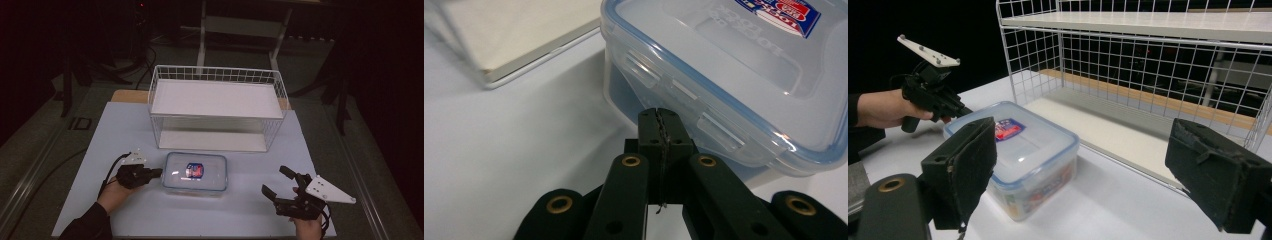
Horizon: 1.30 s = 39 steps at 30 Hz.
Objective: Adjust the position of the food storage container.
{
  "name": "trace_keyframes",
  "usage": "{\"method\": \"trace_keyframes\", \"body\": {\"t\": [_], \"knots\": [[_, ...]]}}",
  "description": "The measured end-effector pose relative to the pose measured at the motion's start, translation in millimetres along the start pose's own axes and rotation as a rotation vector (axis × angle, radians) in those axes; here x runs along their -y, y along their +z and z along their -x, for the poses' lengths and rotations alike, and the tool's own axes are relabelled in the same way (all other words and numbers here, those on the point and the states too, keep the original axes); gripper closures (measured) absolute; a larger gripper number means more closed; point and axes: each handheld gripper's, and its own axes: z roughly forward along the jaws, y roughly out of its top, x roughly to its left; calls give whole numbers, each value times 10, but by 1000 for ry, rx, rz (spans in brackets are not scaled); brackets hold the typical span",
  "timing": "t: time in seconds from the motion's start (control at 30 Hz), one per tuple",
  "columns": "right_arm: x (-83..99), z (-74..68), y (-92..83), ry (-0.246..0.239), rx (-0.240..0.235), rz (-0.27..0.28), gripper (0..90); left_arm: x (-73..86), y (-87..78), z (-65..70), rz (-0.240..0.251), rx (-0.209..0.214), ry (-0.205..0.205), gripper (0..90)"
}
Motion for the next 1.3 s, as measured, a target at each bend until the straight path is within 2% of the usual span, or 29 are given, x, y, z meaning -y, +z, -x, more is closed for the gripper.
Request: {"method": "trace_keyframes", "body": {"t": [0.5, 0.77, 1.0, 1.1, 1.17, 1.2, 1.23, 1.3], "knots": [[3, 3, 4, 0, -3, -3, 128, -198, 295, 170, -13, 67, 34, 896], [4, -9, 9, -5, -10, -8, 128, -246, 379, 225, -12, 83, 30, 896], [7, -14, 16, -7, -12, -12, 128, -290, 451, 285, -14, 93, 51, 896], [10, -10, 16, -6, -11, -13, 128, -294, 445, 286, -22, 99, 51, 895], [10, -7, 13, -5, -10, -14, 128, -291, 408, 291, -19, 89, 63, 894], [10, -6, 13, -5, -10, -14, 128, -292, 380, 283, -18, 86, 57, 894], [10, -7, 13, -5, -10, -14, 128, -292, 348, 274, -8, 84, 46, 892], [11, -11, 18, -7, -10, -16, 128, -299, 258, 256, 35, 86, 25, 829]]}}
